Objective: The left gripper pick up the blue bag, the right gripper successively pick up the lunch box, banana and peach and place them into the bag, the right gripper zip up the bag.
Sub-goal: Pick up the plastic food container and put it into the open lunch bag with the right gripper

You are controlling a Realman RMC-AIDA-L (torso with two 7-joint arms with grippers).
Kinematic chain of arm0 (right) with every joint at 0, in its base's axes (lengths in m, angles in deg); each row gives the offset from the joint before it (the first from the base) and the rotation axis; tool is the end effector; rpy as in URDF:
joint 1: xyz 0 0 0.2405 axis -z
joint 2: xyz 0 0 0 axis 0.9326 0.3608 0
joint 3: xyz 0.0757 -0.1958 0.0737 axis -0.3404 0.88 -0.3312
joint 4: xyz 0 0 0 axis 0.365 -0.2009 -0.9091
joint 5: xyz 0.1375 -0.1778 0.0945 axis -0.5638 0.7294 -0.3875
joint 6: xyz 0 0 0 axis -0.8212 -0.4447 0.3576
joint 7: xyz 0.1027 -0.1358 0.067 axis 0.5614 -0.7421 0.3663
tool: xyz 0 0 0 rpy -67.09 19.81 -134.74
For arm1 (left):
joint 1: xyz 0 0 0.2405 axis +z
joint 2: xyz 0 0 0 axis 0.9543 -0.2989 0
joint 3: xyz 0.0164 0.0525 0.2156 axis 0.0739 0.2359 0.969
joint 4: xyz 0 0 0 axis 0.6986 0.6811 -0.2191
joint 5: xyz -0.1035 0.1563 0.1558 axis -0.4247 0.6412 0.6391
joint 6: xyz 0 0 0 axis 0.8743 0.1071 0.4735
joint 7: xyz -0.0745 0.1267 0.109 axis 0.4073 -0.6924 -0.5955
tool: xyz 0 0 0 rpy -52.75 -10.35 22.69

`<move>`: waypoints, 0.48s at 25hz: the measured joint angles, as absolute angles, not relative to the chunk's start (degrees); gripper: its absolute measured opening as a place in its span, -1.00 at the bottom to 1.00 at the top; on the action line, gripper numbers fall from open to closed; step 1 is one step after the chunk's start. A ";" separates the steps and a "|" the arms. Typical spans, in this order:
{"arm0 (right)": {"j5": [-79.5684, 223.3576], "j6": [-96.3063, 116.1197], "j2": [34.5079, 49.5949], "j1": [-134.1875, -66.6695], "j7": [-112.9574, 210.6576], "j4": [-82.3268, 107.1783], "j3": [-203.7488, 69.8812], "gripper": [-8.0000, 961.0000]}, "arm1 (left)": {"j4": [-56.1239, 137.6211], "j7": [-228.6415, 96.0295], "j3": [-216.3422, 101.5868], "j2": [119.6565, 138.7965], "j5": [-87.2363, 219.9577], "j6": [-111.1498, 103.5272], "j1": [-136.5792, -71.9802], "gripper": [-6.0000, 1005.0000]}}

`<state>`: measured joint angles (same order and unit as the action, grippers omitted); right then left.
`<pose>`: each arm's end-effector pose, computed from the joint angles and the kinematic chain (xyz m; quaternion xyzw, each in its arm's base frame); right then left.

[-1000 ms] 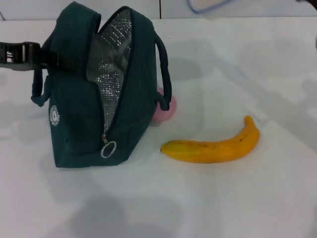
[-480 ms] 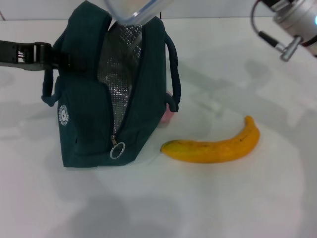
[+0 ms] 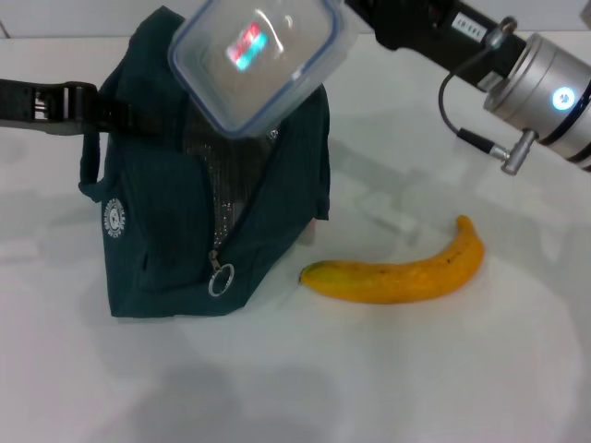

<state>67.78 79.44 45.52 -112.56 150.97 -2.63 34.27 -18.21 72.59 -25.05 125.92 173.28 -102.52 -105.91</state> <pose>0.0851 0.4031 -0.0517 0.6798 -0.4780 -0.5505 0.0798 -0.1962 0.3664 0.1028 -0.8434 -0.4991 -0.1931 0.0472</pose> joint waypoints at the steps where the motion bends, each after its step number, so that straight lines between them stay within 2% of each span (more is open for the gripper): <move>1: 67.88 78.81 45.52 -112.42 150.84 -2.63 34.86 -0.79 | -18.21 72.59 -25.05 125.92 173.27 -102.53 -105.87 -0.91; 8: 68.29 73.76 45.53 -114.31 150.38 -2.73 41.90 -0.79 | -18.21 72.59 -25.00 125.93 173.26 -102.54 -105.70 -0.91; 12: 68.51 72.66 45.53 -116.57 148.88 -3.32 45.30 -0.66 | -18.21 72.64 -24.97 125.79 173.27 -102.53 -105.71 -0.91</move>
<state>68.51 72.66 45.53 -116.57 148.88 -3.32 45.30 -18.21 72.64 -24.97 125.79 173.27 -102.53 -105.71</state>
